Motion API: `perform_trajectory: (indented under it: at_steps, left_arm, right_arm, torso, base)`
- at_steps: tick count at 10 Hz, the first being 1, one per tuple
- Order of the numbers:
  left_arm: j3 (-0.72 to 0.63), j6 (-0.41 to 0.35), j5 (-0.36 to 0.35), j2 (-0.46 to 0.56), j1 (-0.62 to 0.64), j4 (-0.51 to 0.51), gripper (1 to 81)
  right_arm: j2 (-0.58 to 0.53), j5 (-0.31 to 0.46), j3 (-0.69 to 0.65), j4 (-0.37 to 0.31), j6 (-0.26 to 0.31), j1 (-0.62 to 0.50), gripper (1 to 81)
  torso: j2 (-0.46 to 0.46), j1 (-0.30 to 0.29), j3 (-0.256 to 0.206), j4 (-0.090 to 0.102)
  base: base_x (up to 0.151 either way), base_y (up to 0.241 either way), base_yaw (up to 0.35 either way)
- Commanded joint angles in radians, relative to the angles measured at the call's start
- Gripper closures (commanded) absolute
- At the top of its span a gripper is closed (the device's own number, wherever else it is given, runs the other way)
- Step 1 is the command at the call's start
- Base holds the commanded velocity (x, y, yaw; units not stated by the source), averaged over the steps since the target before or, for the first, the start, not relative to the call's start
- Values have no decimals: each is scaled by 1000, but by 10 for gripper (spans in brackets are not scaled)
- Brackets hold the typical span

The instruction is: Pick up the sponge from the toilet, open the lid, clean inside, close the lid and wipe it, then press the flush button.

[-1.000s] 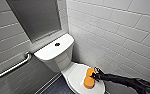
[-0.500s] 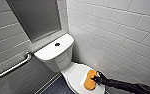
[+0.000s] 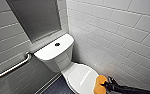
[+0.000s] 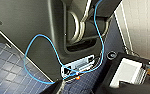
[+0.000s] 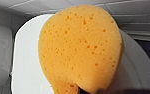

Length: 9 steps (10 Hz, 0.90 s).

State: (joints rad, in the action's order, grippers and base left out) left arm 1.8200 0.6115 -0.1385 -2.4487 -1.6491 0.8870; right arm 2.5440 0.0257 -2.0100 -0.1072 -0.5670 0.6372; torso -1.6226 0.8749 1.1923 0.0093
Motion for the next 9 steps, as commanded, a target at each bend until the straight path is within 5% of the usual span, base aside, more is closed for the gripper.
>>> perform_trajectory:
  at_steps: [1,4,5,9]
  left_arm:
    - [-25,4,40,29,-33,20,10]
    - [-28,2,39,22,-28,21,10]
    - [-37,2,39,22,-27,21,10]
    - [-48,-2,39,20,-24,21,10]
  right_arm:
    - [-192,-7,157,-3,-7,68,811]
    - [-365,-3,409,14,2,112,811]
    - [-420,-3,495,20,3,106,811]
    - [-465,42,674,29,-5,-81,811]
  torso:
    - [0,0,0,0]
    - [0,0,0,0]
    - [-100,64,0,0]
    - [-193,122,0,0]
  base:
    - [0,0,0]
    - [0,0,0]
    - [0,0,0]
    - [0,0,0]
